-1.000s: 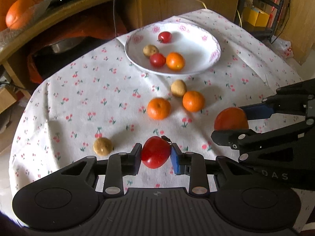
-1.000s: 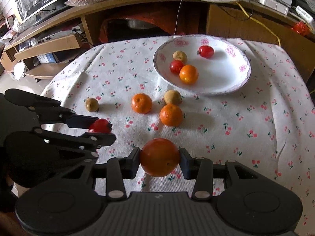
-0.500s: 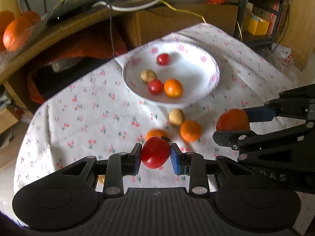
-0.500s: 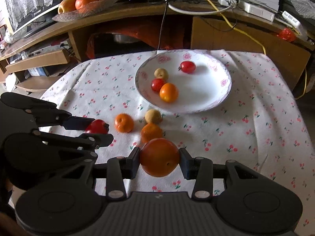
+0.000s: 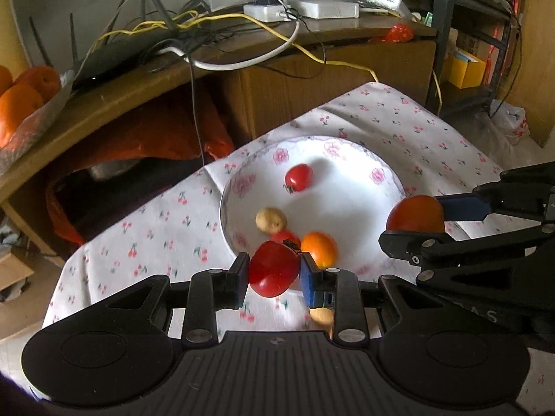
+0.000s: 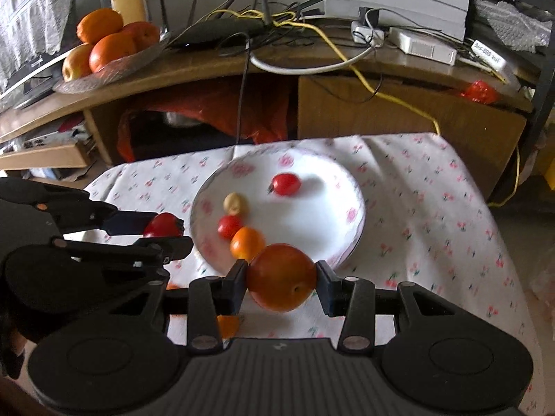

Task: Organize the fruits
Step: 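Carry the red tomato in the left tool while the right tool carries the large tomato over the bowl, then open the left tool to drop the red tomato while the right tool lowers and releases the large tomato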

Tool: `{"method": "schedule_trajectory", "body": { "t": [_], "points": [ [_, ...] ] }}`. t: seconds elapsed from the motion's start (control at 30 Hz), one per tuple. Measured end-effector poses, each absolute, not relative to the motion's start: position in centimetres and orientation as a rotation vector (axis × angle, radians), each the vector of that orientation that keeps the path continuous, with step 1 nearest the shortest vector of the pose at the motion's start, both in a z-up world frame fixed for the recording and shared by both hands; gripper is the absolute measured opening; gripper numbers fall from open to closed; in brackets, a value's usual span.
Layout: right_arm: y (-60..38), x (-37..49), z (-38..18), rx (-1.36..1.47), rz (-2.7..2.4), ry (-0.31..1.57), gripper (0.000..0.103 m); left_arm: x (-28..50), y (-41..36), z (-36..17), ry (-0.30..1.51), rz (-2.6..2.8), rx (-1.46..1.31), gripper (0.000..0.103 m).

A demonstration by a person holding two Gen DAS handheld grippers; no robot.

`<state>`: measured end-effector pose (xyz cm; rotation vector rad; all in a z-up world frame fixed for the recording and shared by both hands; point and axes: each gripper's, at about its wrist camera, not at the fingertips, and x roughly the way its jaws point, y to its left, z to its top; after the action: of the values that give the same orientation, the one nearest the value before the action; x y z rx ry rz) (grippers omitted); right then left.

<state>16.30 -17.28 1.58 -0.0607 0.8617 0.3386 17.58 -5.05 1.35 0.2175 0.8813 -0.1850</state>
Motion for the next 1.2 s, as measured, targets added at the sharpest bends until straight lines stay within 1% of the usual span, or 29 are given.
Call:
{"method": "schedule_trajectory", "body": {
  "t": [0.47,1.2],
  "points": [
    [-17.9,22.2,0.0,-0.039,0.326,0.861,0.041,22.1,-5.2,0.2,0.904,-0.172,0.192,0.037],
    [-17.4,24.2,-1.9,0.002,0.312,0.905,0.042,24.0,-4.7,-1.2,0.952,-0.143,0.155,0.037]
  ]
}}
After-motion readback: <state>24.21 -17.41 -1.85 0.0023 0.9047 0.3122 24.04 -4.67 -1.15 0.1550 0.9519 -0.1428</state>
